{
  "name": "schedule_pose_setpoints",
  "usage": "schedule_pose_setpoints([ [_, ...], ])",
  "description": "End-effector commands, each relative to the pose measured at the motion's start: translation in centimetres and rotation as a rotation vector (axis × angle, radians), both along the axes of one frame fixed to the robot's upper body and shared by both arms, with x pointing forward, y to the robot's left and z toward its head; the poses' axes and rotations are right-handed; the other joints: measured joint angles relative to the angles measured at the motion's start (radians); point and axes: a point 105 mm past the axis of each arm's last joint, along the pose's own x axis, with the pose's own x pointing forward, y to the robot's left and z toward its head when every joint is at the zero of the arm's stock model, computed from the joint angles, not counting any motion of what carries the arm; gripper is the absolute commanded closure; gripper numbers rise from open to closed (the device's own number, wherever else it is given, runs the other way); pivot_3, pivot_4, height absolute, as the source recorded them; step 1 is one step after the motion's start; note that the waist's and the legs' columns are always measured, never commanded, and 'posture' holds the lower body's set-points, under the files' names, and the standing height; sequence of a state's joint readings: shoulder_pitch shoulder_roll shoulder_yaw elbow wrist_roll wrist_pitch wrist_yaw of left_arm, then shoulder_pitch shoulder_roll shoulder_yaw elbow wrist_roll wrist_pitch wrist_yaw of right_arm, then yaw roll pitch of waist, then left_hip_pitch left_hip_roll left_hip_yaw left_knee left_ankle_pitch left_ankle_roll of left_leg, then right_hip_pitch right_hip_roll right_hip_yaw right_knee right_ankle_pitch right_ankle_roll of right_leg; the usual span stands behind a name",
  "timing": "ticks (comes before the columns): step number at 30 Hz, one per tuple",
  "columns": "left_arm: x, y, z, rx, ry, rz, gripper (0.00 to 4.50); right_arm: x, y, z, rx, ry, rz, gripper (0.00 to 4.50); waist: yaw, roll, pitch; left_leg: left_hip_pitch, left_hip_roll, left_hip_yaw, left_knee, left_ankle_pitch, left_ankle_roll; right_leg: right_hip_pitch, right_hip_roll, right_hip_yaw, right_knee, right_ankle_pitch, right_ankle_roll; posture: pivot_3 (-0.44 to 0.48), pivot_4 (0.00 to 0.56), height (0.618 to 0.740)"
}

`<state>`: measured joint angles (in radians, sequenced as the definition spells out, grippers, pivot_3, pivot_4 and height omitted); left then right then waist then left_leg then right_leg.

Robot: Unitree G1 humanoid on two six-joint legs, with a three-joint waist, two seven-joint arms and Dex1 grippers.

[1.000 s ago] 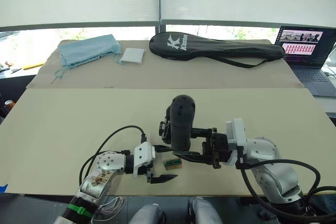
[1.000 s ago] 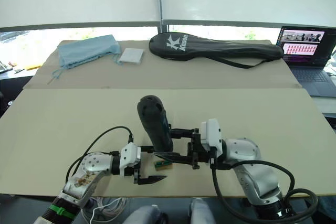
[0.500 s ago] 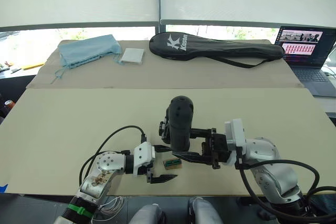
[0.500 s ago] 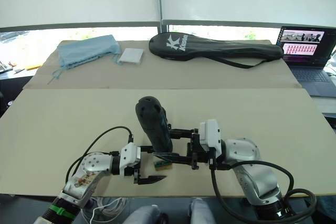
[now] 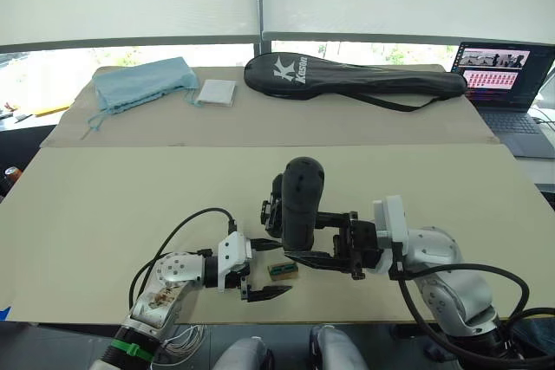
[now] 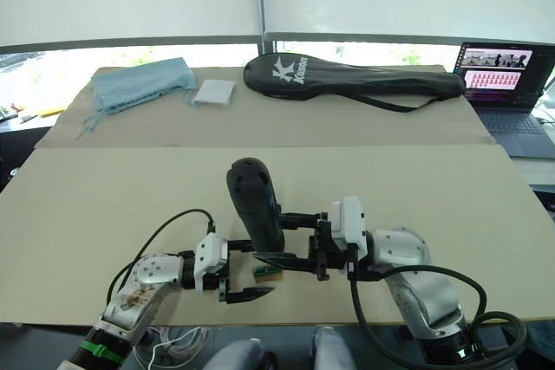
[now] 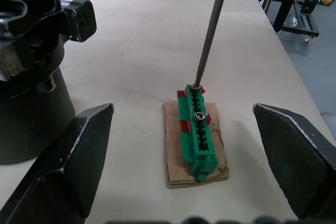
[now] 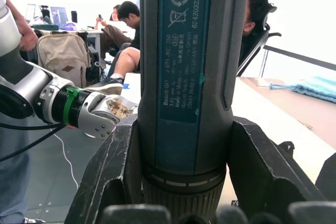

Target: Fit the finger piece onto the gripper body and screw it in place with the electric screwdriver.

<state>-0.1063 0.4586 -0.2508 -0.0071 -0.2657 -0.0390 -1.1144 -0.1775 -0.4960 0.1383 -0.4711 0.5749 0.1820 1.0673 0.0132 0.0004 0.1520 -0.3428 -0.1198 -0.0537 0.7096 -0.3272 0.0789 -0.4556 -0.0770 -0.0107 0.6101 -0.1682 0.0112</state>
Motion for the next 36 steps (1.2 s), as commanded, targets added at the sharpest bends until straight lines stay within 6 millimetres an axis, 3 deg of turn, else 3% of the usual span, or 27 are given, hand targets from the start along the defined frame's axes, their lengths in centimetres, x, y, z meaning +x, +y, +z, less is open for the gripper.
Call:
schedule_pose_setpoints([
  [1, 0.0, 0.6, 0.0, 0.001, 0.009, 0.014, 0.0, -0.7, -0.1, 2.3, 0.048, -0.079, 0.028, 2.6, -0.001, 0.0, 0.0, 0.0, 0.0, 0.0, 0.0, 0.0, 0.0, 0.0, 0.0, 0.0, 0.0, 0.0, 0.0, 0.0, 0.15, 0.74],
  [19, -0.2, 1.8, 2.6, -0.09, -0.021, 0.04, 0.0, -1.0, -0.1, 4.3, 0.072, -0.099, 0.036, 2.6, 0.0, -0.001, 0.001, -0.002, 0.001, 0.0, 0.0, 0.0, 0.0, -0.001, 0.0, 0.0, -0.001, 0.0, 0.0, 0.0, 0.15, 0.74],
  [29, -0.4, 3.4, 4.8, -0.146, -0.03, 0.069, 0.0, -1.4, -0.7, 5.7, 0.096, -0.111, 0.039, 2.6, -0.001, -0.001, 0.001, -0.002, 0.001, 0.0, 0.0, 0.0, 0.0, -0.002, 0.0, 0.0, 0.0, 0.0, 0.0, 0.0, 0.15, 0.74],
  [36, -0.5, 5.6, 6.6, -0.142, -0.044, 0.097, 0.0, -1.6, -1.6, 7.8, 0.12, -0.126, 0.03, 2.6, -0.001, -0.002, 0.002, -0.003, 0.001, 0.0, 0.0, 0.0, 0.0, -0.002, 0.0, -0.001, -0.001, 0.0, 0.0, 0.0, 0.15, 0.74],
])
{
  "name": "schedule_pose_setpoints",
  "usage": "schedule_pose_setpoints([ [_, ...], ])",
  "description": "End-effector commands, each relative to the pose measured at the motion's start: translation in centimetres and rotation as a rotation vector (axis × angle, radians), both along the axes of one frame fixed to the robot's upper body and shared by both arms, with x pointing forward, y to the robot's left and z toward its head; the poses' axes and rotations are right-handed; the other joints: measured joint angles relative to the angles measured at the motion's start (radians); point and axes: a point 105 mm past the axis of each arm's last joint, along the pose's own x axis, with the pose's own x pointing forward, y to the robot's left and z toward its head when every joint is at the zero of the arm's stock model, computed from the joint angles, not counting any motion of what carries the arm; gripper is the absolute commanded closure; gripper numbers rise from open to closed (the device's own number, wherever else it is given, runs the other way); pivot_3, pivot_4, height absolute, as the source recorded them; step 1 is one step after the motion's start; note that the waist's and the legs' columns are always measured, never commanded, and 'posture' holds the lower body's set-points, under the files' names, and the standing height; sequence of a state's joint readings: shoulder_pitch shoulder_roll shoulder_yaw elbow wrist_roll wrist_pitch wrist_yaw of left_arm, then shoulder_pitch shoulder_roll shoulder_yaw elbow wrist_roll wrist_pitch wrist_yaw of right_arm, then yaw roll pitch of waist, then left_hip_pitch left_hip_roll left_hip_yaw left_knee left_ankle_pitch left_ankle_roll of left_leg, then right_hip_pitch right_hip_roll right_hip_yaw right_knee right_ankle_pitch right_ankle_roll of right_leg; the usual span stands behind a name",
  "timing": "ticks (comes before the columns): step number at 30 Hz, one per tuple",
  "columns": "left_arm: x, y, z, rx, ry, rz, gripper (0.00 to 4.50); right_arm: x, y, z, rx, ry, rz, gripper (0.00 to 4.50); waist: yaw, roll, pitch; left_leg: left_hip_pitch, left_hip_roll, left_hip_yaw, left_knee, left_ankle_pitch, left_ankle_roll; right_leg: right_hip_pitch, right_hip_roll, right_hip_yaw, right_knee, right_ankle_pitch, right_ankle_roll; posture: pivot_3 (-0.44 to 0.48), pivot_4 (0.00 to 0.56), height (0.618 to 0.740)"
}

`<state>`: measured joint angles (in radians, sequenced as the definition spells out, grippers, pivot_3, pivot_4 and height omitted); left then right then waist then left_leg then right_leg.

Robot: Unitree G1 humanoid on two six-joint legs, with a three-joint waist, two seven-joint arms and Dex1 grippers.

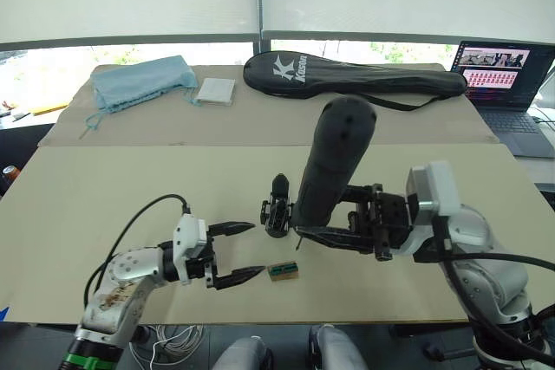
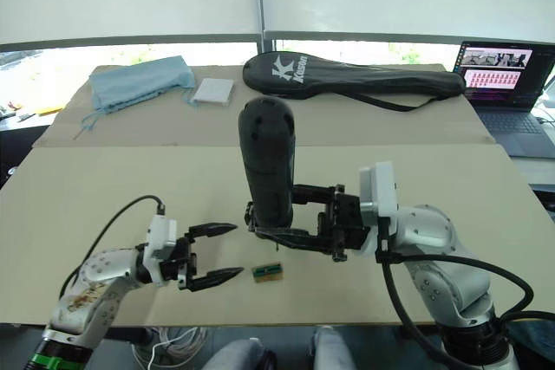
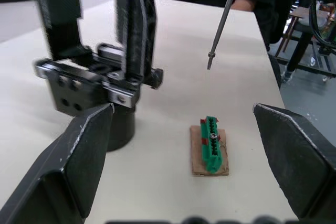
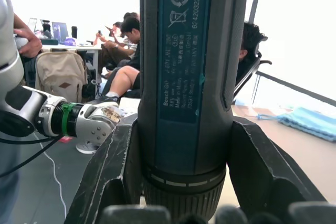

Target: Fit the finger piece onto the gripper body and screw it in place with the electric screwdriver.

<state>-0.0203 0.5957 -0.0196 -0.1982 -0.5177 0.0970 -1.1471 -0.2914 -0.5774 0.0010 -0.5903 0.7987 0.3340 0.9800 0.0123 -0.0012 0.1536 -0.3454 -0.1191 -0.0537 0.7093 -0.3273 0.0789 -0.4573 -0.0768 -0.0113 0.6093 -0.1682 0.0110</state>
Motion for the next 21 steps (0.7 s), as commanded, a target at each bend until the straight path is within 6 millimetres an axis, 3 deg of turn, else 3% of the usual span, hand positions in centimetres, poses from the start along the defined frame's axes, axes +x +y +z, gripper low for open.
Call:
schedule_pose_setpoints([
  [1, -0.2, 0.7, 1.5, -0.021, -0.031, 0.001, 0.0, -1.1, -0.5, 2.5, 0.043, -0.073, 0.019, 2.6, 0.001, 0.0, 0.0, 0.0, 0.0, 0.0, 0.0, 0.0, 0.0, 0.0, 0.0, 0.0, 0.0, 0.0, 0.0, 0.0, 0.15, 0.74],
  [9, 0.8, 1.4, 3.9, -0.122, 0.003, 0.035, 0.0, 0.0, -1.9, 4.6, 0.054, -0.091, -0.039, 2.6, 0.0, 0.0, 0.0, 0.0, 0.0, 0.0, 0.0, 0.0, 0.0, 0.0, 0.0, 0.0, 0.0, 0.0, 0.0, 0.0, 0.15, 0.74],
  [21, 3.3, 2.6, 7.0, -0.131, -0.031, 0.022, 0.0, 2.3, -2.8, 6.8, 0.132, -0.104, -0.113, 2.6, -0.001, -0.001, 0.001, -0.001, 0.0, 0.0, 0.0, 0.0, 0.0, -0.001, 0.0, -0.001, 0.0, 0.0, 0.0, 0.0, 0.15, 0.74],
])
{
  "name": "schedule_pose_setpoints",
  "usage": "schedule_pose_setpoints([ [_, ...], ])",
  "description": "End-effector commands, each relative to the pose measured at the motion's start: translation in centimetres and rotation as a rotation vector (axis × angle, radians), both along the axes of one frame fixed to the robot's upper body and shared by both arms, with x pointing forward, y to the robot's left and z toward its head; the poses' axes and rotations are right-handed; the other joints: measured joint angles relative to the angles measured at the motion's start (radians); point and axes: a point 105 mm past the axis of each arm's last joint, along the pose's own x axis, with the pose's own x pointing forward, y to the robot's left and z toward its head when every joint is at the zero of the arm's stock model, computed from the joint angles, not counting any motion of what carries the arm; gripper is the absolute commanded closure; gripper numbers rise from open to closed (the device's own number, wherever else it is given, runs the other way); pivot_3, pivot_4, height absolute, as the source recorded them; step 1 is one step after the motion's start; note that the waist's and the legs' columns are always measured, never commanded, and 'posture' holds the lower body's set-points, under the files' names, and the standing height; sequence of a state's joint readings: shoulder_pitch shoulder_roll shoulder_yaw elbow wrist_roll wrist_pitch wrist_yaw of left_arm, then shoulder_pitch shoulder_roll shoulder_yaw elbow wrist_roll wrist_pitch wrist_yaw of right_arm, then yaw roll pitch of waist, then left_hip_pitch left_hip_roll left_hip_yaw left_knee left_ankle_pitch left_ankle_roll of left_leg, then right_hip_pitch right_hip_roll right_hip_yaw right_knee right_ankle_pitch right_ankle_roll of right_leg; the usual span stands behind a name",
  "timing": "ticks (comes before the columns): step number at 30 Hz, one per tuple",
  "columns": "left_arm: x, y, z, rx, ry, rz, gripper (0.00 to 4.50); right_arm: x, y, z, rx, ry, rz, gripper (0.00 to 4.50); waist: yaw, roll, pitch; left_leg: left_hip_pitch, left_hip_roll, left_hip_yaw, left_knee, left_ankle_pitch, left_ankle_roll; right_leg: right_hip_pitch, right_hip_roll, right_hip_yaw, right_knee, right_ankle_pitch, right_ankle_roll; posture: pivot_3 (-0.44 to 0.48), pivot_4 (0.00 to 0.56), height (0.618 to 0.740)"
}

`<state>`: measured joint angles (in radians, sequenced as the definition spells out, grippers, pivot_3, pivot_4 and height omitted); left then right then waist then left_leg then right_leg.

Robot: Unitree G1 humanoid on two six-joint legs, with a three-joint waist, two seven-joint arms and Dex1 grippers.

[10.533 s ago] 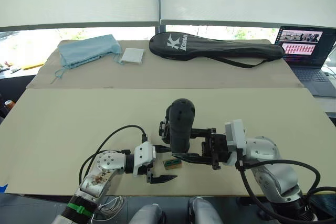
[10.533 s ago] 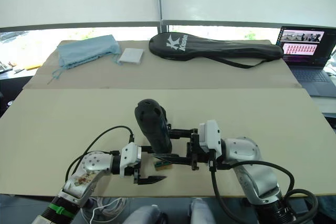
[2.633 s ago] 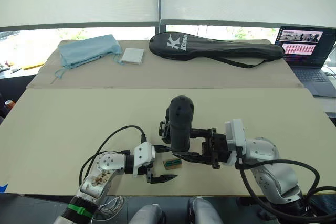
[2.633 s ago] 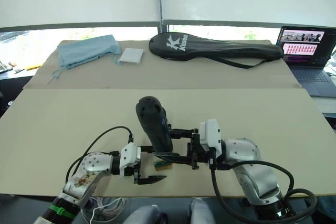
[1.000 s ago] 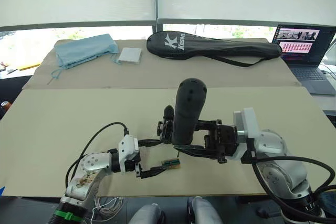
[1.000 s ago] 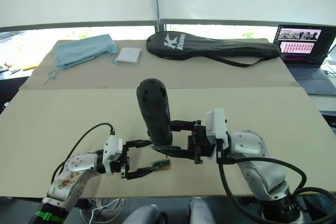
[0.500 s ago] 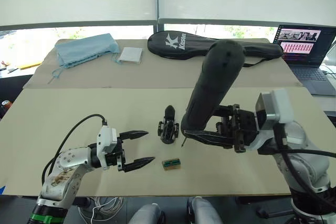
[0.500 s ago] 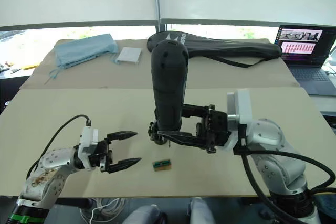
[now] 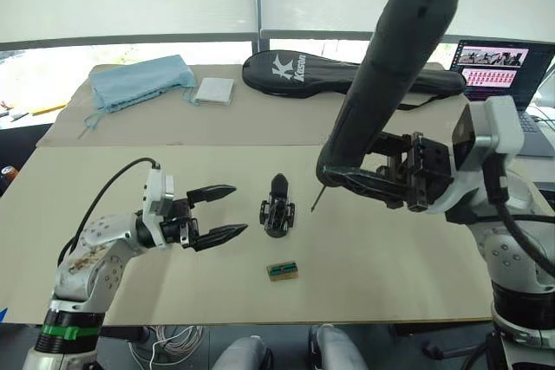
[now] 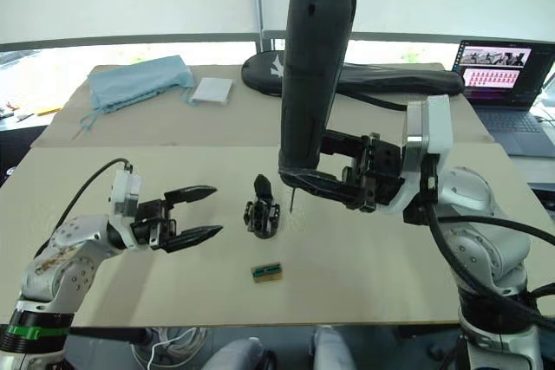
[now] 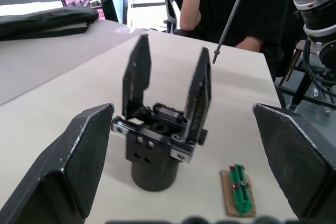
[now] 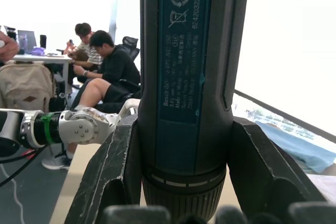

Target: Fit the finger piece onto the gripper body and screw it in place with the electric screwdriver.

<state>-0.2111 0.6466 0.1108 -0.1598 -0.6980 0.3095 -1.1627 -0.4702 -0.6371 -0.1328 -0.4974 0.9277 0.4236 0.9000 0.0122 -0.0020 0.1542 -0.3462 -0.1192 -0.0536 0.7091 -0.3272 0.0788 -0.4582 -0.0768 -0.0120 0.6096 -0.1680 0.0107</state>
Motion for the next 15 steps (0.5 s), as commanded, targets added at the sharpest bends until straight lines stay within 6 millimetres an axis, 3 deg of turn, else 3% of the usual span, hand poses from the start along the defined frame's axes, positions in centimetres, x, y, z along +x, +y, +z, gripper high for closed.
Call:
schedule_pose_setpoints([
  [1, 0.5, 0.6, 1.6, -0.019, -0.033, 0.001, 0.0, 0.1, -0.4, 2.1, 0.063, -0.069, -0.015, 2.6, -0.001, 0.0, 0.0, 0.0, 0.0, 0.0, 0.0, 0.0, 0.0, 0.0, 0.0, 0.0, 0.0, 0.0, 0.0, 0.0, 0.15, 0.74],
  [6, 0.7, 0.4, 2.2, -0.046, -0.027, -0.013, 0.0, 0.8, 0.3, 2.8, 0.102, -0.062, 0.002, 2.6, -0.002, 0.0, 0.0, 0.0, 0.0, 0.0, 0.0, 0.0, 0.0, -0.001, 0.0, 0.0, 0.0, 0.0, 0.0, 0.0, 0.15, 0.74],
  [15, 0.8, 0.8, 1.4, 0.003, -0.058, 0.005, 0.0, 0.9, 2.0, 3.0, 0.123, -0.046, 0.043, 2.6, -0.002, 0.0, 0.0, -0.001, 0.0, 0.0, 0.0, 0.0, 0.0, -0.001, 0.0, 0.0, 0.0, 0.0, 0.0, 0.0, 0.15, 0.74],
])
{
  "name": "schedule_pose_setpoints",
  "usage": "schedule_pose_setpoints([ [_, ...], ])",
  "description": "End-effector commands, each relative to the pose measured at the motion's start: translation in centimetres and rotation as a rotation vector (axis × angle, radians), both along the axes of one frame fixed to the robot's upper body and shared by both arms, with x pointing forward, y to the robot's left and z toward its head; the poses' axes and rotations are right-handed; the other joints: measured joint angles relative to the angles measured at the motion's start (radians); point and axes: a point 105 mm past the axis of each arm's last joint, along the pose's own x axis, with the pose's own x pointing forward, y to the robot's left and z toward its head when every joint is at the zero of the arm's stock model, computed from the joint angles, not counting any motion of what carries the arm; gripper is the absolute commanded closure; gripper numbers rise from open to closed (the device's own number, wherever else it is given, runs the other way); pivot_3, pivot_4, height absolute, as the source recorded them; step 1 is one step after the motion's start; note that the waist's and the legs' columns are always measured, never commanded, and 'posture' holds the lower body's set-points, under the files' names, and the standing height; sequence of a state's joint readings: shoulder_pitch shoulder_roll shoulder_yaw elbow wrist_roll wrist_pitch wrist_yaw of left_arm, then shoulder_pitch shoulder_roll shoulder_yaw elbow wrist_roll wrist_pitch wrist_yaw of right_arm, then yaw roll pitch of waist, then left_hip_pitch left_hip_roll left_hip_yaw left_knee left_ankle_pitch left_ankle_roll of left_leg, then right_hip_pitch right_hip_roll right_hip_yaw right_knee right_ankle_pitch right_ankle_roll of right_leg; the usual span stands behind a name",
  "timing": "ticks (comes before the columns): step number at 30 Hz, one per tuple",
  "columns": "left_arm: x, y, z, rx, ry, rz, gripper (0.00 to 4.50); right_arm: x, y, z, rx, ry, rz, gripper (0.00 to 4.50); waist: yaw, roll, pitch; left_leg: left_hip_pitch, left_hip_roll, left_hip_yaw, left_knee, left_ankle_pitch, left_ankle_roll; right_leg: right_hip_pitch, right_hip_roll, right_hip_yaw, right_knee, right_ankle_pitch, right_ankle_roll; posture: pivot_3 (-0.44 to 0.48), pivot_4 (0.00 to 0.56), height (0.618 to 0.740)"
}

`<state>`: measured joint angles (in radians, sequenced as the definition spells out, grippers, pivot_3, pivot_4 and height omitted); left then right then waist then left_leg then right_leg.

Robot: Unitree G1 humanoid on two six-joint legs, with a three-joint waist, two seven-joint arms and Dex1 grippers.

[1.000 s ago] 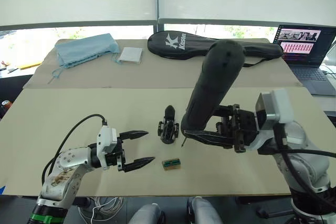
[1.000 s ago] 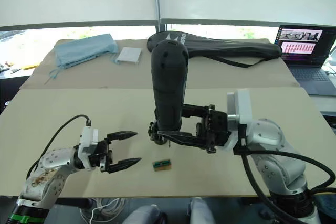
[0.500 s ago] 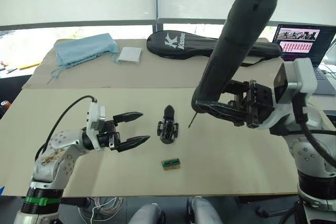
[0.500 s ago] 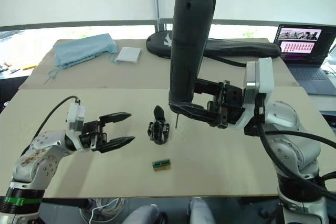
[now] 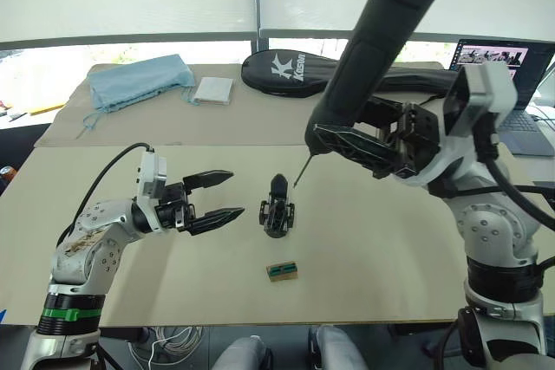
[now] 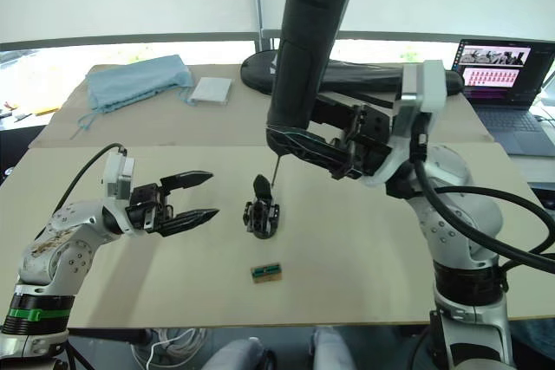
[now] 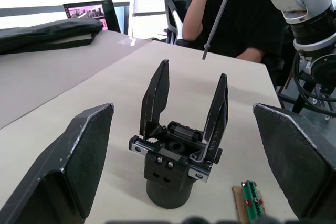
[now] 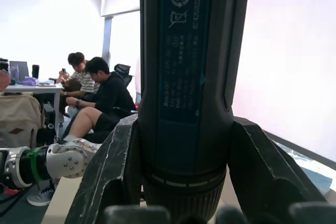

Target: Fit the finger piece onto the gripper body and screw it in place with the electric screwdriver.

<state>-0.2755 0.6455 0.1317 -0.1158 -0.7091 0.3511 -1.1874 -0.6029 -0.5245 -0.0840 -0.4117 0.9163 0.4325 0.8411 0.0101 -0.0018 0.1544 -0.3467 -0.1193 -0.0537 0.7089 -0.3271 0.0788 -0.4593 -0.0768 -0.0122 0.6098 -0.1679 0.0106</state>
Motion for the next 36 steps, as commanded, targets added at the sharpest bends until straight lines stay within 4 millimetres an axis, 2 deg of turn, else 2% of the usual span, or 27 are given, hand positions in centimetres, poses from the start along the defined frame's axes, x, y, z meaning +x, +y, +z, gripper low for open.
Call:
schedule_pose_setpoints([
  [1, 0.0, 0.6, 0.1, 0.041, -0.077, 0.018, 0.0, -0.6, 0.6, 1.1, 0.015, -0.052, 0.019, 2.6, 0.0, 0.0, 0.0, 0.0, 0.0, 0.0, 0.0, 0.0, 0.0, 0.0, 0.0, 0.0, 0.0, 0.0, 0.0, 0.0, 0.15, 0.74],
  [5, -0.5, 0.9, -1.2, 0.075, -0.053, 0.006, 0.0, -0.2, 1.8, 0.6, 0.021, -0.037, 0.03, 2.6, -0.002, 0.0, 0.0, 0.0, 0.0, 0.0, 0.0, 0.0, 0.0, 0.0, 0.0, 0.0, 0.0, 0.0, 0.0, 0.0, 0.15, 0.74],
  [10, -0.6, 1.0, -1.9, 0.084, -0.048, 0.011, 0.0, 0.2, 2.7, 0.1, 0.014, -0.026, 0.035, 2.6, -0.002, 0.0, 0.0, 0.0, 0.0, 0.0, 0.0, 0.0, 0.0, -0.001, 0.0, 0.0, 0.0, 0.0, 0.0, 0.0, 0.15, 0.74],
  [21, -0.6, 0.2, -3.6, 0.131, -0.056, 0.0, 0.0, 0.9, 3.6, -1.5, -0.055, 0.013, 0.058, 2.6, -0.004, 0.0, 0.0, 0.0, -0.001, 0.0, 0.0, 0.0, 0.0, -0.001, 0.0, -0.001, 0.0, 0.0, 0.0, 0.0, 0.15, 0.74],
  [36, -0.3, -0.7, -4.7, 0.161, -0.059, -0.006, 0.0, 1.3, 4.3, -2.5, -0.068, 0.047, 0.092, 2.6, -0.009, 0.0, 0.0, 0.0, -0.001, 0.0, 0.0, 0.0, 0.0, -0.001, 0.0, -0.001, 0.0, 0.0, 0.0, 0.0, 0.15, 0.74],
])
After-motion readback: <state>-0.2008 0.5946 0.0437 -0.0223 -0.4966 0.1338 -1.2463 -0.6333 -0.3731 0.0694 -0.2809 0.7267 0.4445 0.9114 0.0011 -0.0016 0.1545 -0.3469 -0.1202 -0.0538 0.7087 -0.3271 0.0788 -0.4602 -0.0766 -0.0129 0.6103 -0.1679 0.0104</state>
